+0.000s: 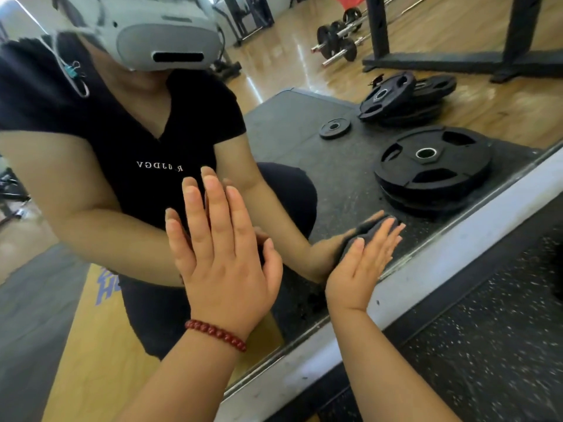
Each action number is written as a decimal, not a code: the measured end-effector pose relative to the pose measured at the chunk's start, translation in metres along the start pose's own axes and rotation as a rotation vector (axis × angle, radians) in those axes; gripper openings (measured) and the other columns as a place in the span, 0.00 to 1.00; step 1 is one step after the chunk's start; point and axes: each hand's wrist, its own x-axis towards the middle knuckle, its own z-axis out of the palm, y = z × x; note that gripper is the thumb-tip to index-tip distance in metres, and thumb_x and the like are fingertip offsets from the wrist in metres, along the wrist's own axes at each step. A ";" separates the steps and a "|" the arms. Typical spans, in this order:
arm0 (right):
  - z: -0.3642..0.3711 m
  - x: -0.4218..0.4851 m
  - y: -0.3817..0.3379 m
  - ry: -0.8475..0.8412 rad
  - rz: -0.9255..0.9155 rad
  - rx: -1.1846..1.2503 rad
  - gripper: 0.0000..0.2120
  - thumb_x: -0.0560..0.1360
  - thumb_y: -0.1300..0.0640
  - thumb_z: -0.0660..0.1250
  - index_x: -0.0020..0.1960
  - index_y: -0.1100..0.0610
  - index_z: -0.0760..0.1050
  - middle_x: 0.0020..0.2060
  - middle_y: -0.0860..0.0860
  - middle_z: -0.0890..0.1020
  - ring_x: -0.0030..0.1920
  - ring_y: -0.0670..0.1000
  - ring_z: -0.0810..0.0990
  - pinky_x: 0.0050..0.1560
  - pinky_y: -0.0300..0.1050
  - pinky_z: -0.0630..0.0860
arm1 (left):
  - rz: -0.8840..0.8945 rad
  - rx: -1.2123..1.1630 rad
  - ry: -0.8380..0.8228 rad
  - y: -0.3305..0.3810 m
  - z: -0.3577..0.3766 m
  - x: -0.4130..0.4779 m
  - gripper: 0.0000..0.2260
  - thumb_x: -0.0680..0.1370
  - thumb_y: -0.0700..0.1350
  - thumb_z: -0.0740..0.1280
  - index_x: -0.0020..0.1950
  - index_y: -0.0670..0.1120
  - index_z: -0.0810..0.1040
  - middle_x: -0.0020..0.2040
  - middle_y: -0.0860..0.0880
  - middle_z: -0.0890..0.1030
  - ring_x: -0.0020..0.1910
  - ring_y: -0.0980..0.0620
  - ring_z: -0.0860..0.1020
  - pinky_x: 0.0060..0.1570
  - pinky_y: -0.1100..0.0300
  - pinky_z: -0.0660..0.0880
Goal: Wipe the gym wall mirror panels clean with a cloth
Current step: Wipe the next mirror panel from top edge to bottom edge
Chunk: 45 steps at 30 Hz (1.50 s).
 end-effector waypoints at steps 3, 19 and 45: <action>0.006 -0.007 -0.007 0.036 0.127 0.049 0.27 0.80 0.42 0.42 0.77 0.43 0.39 0.79 0.43 0.41 0.77 0.42 0.38 0.78 0.53 0.38 | -0.034 -0.005 0.002 0.008 0.005 -0.001 0.40 0.77 0.52 0.62 0.80 0.39 0.43 0.78 0.38 0.49 0.78 0.39 0.46 0.76 0.41 0.39; 0.007 0.000 0.003 0.121 0.221 0.073 0.27 0.82 0.45 0.44 0.80 0.48 0.43 0.80 0.46 0.44 0.79 0.45 0.40 0.76 0.46 0.35 | 0.036 0.061 0.034 0.010 0.019 -0.012 0.38 0.78 0.55 0.62 0.80 0.37 0.51 0.77 0.37 0.54 0.77 0.38 0.49 0.75 0.40 0.44; -0.009 0.036 -0.018 0.132 0.284 0.081 0.27 0.84 0.49 0.45 0.81 0.51 0.45 0.81 0.49 0.45 0.79 0.47 0.42 0.76 0.46 0.36 | 0.023 -0.016 -0.103 0.029 0.011 -0.016 0.40 0.76 0.54 0.62 0.80 0.39 0.46 0.80 0.39 0.44 0.79 0.42 0.38 0.76 0.42 0.37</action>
